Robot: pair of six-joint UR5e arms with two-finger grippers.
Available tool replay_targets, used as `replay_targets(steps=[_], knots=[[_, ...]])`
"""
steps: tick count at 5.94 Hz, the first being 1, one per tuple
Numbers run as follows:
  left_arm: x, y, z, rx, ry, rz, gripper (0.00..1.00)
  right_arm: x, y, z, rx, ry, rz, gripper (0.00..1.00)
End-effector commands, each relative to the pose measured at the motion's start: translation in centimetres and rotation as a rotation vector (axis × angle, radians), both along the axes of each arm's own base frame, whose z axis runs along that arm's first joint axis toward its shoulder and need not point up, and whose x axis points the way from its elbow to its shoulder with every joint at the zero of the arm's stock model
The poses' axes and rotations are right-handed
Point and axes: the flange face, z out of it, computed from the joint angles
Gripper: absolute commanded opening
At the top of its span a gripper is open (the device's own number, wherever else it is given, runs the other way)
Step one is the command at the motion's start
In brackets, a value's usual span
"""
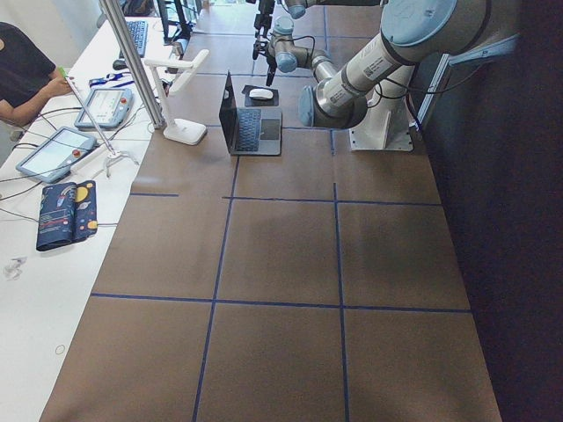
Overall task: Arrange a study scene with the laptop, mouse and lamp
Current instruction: 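Lower the mouse onto the mouse pad and open the left gripper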
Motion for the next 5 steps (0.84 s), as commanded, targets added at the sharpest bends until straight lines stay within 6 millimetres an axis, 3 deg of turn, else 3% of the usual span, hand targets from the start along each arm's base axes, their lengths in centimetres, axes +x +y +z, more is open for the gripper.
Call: replay_targets(steps=[1, 3, 4, 5], knots=[[-5.4, 0.8, 2.0, 0.000, 0.000, -0.019, 1.00, 2.8, 1.1, 2.0, 0.050, 0.035, -0.014, 1.00], [-15.6, -0.3, 9.5, -0.086, -0.019, 0.031, 1.00, 5.5, 2.0, 4.2, 0.117, 0.075, -0.037, 1.00], [-20.5, -0.4, 14.4, -0.110, -0.029, 0.013, 1.00, 6.4, 2.3, 4.9, 0.139, 0.091, -0.043, 1.00], [-24.2, 0.2, 17.2, -0.032, -0.062, 0.032, 1.00, 7.8, 2.0, 5.6, 0.183, 0.140, -0.069, 1.00]])
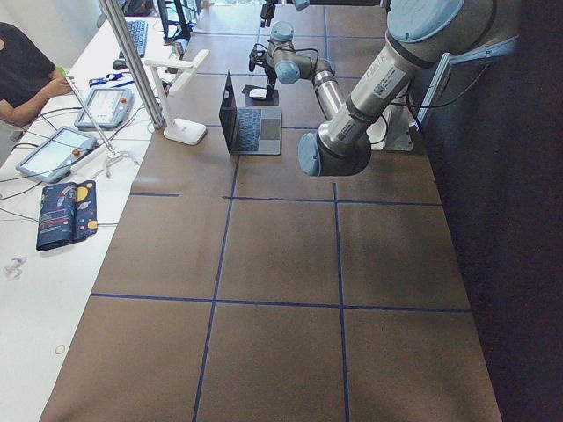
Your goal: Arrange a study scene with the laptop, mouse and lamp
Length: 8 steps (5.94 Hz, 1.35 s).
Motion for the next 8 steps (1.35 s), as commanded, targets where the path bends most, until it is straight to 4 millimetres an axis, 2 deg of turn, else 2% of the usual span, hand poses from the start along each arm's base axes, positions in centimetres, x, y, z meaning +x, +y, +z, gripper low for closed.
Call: replay_targets(steps=[1, 2, 3, 4, 5, 7, 8], knots=[[-7.7, 0.5, 5.9, 0.111, -0.074, 0.029, 1.00, 2.6, 0.8, 2.4, 0.087, 0.087, -0.055, 1.00], [-10.5, 0.2, 8.1, 0.094, -0.153, 0.031, 1.00, 4.1, 0.8, 3.8, 0.121, 0.145, -0.097, 1.00], [-13.5, -0.2, 9.8, 0.153, -0.259, 0.087, 1.00, 6.9, 0.5, 4.8, 0.169, 0.223, -0.161, 1.00], [-17.1, -0.9, 12.7, 0.189, -0.311, 0.112, 1.00, 9.6, 0.6, 3.7, 0.172, 0.282, -0.235, 1.00], [-21.7, -2.5, 16.0, 0.224, -0.333, 0.190, 1.00, 12.9, 1.1, 4.1, 0.191, 0.328, -0.319, 1.00], [-33.5, -4.6, 24.5, 0.303, -0.393, 0.311, 1.00, 13.4, 1.8, 5.1, 0.175, 0.331, -0.352, 1.00], [-37.1, -5.1, 29.3, 0.302, -0.427, 0.361, 1.00, 13.4, 2.3, 5.7, 0.162, 0.335, -0.352, 1.00]])
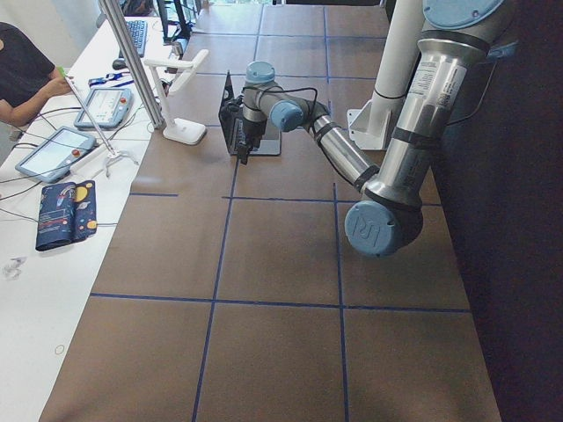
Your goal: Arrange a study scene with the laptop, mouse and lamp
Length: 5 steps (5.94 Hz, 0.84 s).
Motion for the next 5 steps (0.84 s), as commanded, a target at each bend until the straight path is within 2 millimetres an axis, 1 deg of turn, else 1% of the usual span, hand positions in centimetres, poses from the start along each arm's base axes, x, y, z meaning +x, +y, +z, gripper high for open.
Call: replay_targets(steps=[1, 2, 3, 4, 5], knots=[[-9.9, -0.6, 11.2, -0.043, -0.035, 0.073, 1.00, 0.1, 0.5, 0.7, -0.013, 0.009, -0.003, 1.00], [-16.0, -1.4, 17.9, -0.079, 0.033, 0.105, 1.00, 0.1, 0.7, 0.8, -0.018, 0.007, -0.001, 1.00], [-21.2, -0.9, 23.2, -0.158, 0.078, 0.050, 1.00, 0.1, 0.7, 1.0, -0.022, 0.004, 0.001, 1.00], [-22.2, -0.3, 26.2, -0.257, 0.081, 0.025, 1.00, 0.1, 0.7, 1.2, -0.026, 0.006, 0.001, 1.00], [-23.0, 0.5, 26.6, -0.360, 0.084, -0.025, 1.00, 0.1, 0.7, 1.2, -0.026, 0.007, 0.001, 1.00]])
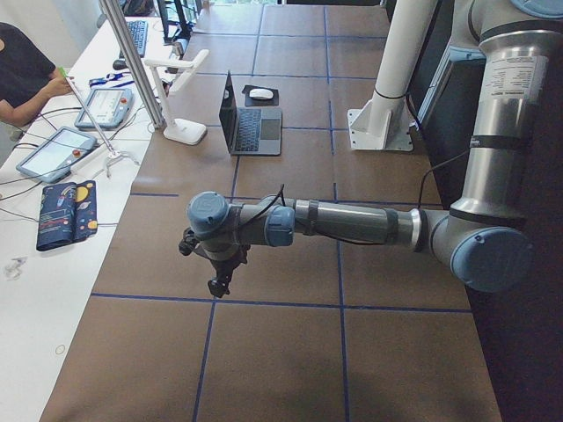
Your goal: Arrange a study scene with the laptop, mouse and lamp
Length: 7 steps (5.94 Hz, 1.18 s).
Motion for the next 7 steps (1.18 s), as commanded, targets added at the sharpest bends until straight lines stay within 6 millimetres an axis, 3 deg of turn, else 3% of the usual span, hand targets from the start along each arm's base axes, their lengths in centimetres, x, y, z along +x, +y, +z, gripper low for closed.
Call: replay_targets(steps=[1, 2, 4, 5, 6, 7], knots=[[-1.8, 1.2, 1.5, -0.133, 0.002, -0.073, 1.00, 0.0, 0.0, 0.1, -0.004, 0.002, 0.000, 1.00], [-1.9, 0.8, -1.4, -0.143, -0.002, -0.141, 1.00, 0.0, 0.0, 0.2, -0.009, -0.006, -0.001, 1.00], [-1.7, 5.0, -3.0, -0.174, -0.003, -0.153, 1.00, -0.1, 1.1, 0.8, -0.023, -0.008, -0.004, 1.00], [-1.7, 5.4, -3.5, -0.182, -0.002, -0.154, 1.00, -0.7, 1.5, 1.4, -0.035, 0.006, -0.017, 1.00], [-1.6, 5.8, -5.6, -0.190, 0.002, -0.153, 1.00, -1.3, 2.2, 2.3, -0.053, 0.016, -0.033, 1.00], [-1.7, 6.1, -5.4, -0.198, -0.002, -0.153, 1.00, -1.1, 2.6, 2.3, -0.049, 0.031, -0.032, 1.00]])
